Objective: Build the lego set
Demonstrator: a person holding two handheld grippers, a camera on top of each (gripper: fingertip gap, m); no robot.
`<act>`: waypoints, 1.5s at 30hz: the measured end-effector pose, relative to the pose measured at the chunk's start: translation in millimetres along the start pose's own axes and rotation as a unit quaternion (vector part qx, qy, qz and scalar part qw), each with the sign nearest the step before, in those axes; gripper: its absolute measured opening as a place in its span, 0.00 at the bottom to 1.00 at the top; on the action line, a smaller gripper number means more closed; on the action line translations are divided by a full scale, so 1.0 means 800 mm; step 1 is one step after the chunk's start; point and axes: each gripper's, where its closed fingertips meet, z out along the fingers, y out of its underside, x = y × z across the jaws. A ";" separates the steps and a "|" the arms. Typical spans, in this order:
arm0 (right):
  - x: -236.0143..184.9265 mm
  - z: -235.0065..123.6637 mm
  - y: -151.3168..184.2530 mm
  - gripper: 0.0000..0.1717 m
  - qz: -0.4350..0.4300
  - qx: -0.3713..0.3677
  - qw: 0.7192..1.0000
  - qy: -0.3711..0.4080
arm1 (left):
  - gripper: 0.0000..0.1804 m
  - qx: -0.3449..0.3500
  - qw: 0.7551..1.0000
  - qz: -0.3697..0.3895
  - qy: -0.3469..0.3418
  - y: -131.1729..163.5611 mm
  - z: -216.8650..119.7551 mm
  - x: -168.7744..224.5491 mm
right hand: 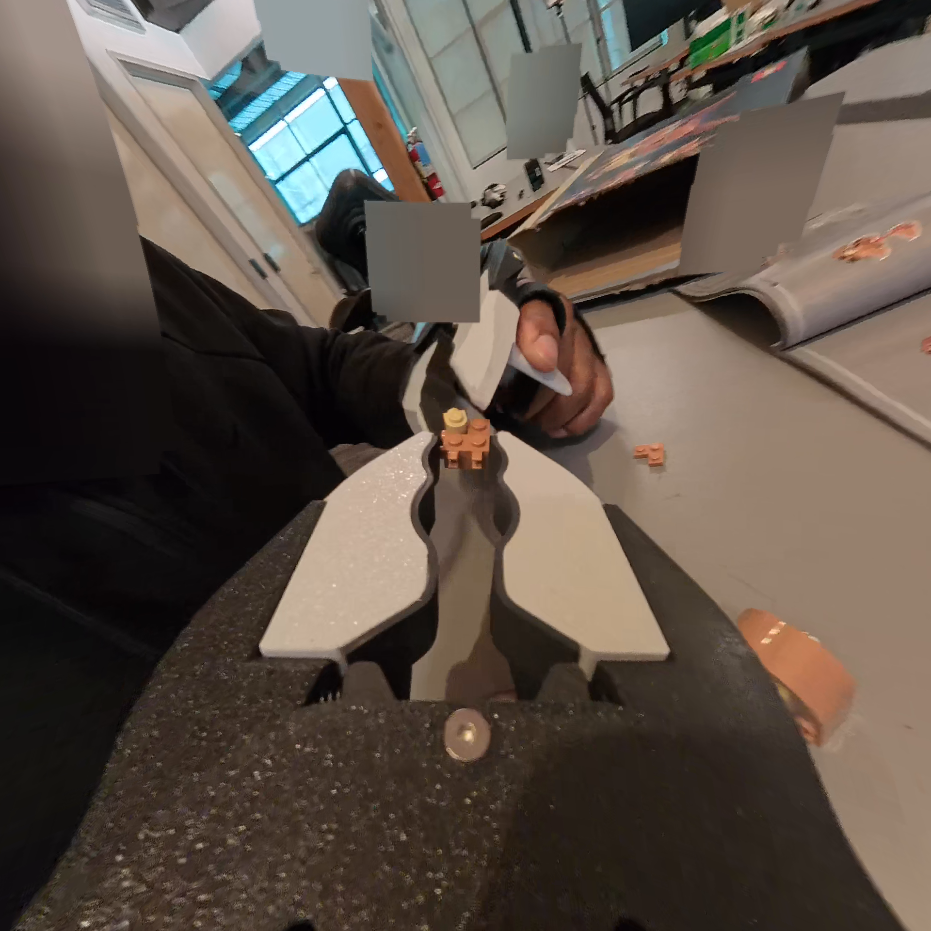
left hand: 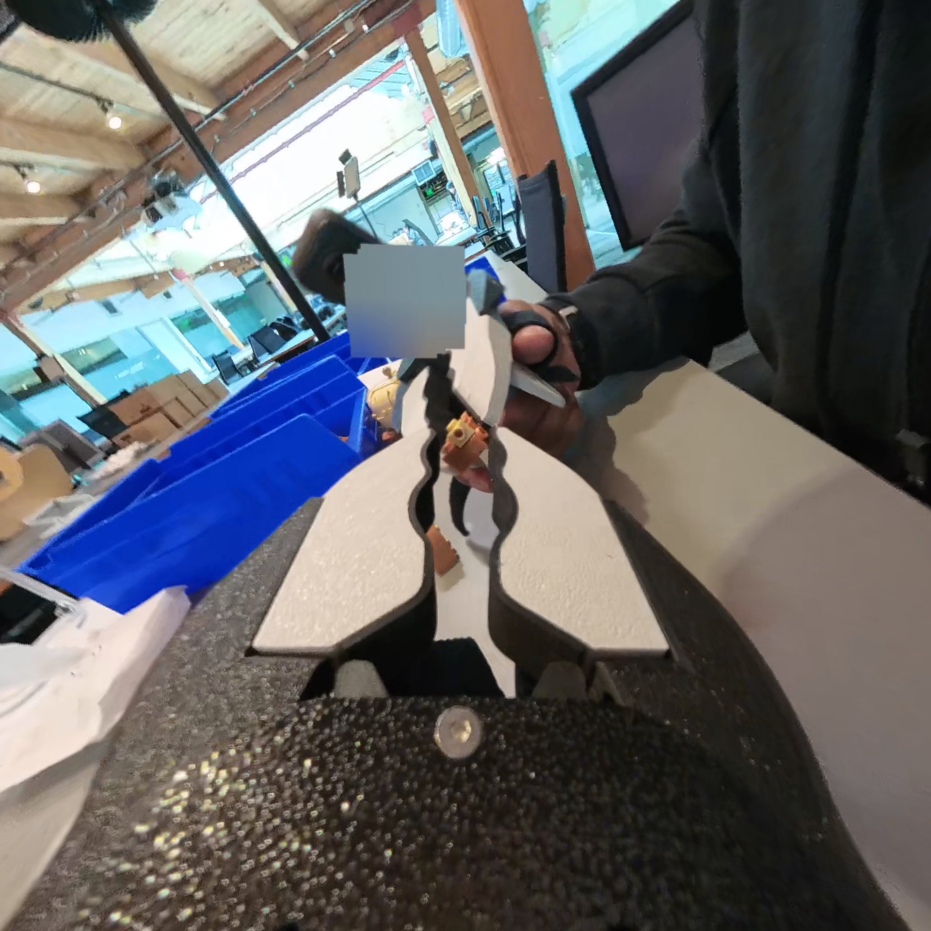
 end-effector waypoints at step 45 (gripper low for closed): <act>0.004 0.008 0.013 0.10 -0.231 -0.035 0.969 0.076 | 0.08 -0.043 0.965 -0.234 0.111 0.011 -0.011 0.008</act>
